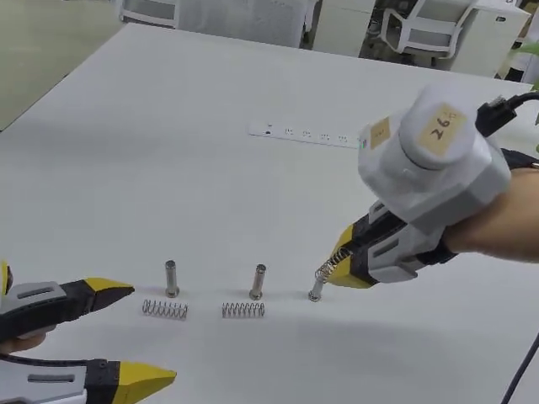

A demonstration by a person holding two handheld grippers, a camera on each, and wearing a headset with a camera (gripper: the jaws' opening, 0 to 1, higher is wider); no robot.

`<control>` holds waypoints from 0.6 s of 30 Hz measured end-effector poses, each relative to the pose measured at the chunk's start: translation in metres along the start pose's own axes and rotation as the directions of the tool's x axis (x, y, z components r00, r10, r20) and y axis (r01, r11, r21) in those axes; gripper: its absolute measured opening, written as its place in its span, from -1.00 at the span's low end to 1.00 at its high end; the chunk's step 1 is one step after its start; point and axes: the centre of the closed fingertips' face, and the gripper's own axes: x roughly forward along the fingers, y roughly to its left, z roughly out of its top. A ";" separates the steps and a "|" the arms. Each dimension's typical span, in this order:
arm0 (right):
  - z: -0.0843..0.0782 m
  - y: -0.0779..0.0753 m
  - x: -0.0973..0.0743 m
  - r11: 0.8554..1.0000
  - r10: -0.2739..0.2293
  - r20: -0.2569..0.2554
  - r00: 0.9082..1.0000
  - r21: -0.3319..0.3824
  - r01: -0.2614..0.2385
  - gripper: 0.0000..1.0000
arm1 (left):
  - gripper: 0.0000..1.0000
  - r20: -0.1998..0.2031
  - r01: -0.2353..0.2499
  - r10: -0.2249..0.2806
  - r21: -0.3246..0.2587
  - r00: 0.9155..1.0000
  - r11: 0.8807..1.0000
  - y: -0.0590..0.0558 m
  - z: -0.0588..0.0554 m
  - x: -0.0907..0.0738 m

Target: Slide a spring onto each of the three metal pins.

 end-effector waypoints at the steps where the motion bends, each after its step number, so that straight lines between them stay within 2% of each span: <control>1: -0.001 -0.001 0.000 1.000 -0.003 -0.007 1.000 0.001 0.003 -0.84 | 0.29 0.002 -0.001 0.001 -0.002 1.000 1.000 0.000 0.000 0.000; 9: -0.009 -0.019 0.003 1.000 -0.020 -0.050 0.999 0.003 0.020 -0.84 | 0.29 0.003 0.004 -0.004 -0.001 1.000 1.000 -0.002 0.000 0.001; 18: -0.018 -0.029 0.015 1.000 -0.013 -0.109 0.994 -0.005 0.013 -0.84 | 0.29 -0.002 0.002 -0.002 0.000 1.000 1.000 -0.002 -0.001 0.001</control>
